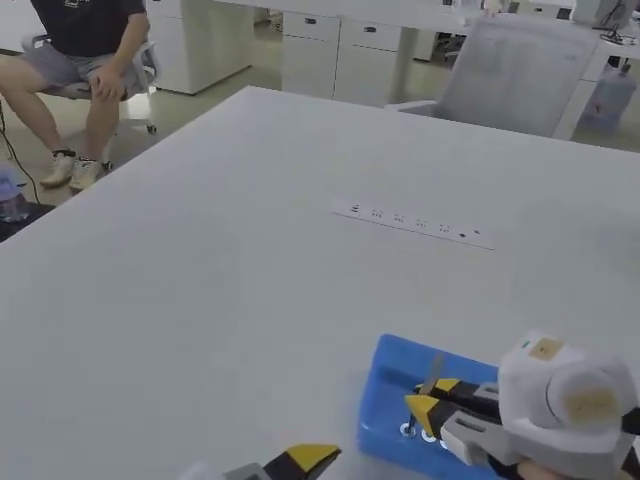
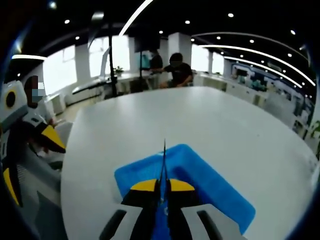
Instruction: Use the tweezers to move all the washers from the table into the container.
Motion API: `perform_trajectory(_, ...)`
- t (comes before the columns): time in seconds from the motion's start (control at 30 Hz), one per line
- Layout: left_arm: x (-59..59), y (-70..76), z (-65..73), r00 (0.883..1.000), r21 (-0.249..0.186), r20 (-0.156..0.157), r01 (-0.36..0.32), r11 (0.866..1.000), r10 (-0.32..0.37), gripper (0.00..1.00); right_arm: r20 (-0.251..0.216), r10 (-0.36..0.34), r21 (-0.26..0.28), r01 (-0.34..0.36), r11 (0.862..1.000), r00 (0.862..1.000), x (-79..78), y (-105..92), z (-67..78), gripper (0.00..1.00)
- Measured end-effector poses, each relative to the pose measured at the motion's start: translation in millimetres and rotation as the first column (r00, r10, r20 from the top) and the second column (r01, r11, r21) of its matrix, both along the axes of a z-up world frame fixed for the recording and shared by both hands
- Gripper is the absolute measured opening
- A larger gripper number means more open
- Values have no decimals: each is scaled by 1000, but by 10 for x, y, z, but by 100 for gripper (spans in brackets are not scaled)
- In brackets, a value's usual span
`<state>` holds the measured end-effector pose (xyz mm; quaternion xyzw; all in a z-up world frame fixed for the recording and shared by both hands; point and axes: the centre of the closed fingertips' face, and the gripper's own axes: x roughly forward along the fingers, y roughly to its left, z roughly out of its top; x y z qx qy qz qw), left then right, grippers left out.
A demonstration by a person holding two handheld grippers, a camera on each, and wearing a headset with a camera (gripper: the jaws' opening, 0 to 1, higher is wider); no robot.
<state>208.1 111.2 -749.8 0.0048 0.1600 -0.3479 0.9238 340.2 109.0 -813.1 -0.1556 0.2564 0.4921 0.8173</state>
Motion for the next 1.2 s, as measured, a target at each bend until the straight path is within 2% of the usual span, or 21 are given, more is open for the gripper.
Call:
perform_trajectory(0.2,9,18,23,1000,-22,3,-8,1000,8,62,6,-9,6,9,1000,1000,9,-6,32,4)
perform_trajectory(0.47,10,43,61,1000,-64,-7,-6,998,5,54,42,3,28,-4,1000,999,-85,-62,227,4)
perform_trajectory(0.53,24,63,69,999,-113,-37,-22,993,18,54,58,6,34,-8,999,998,-114,-94,303,4)
perform_trajectory(0.6,41,86,100,999,-149,-47,-29,988,22,53,69,6,43,-9,999,998,-144,-132,386,4)
perform_trajectory(0.73,56,105,124,997,-175,-79,-25,984,11,45,94,5,55,-10,998,996,-219,-202,533,4)
perform_trajectory(0.8,51,91,149,997,-171,-76,-17,985,4,42,105,4,57,-10,998,994,-264,-242,593,4)
perform_trajectory(1.0,-19,-15,230,997,-73,-24,73,995,-75,38,118,10,69,-18,997,993,-464,-320,712,4)
perform_trajectory(1.1,-75,-106,305,991,-66,-4,134,989,-135,29,115,15,72,-24,997,993,-569,-352,725,4)
perform_trajectory(1.2,-101,-168,373,986,-71,-12,163,984,-165,25,111,37,59,-44,997,993,-682,-388,682,4)
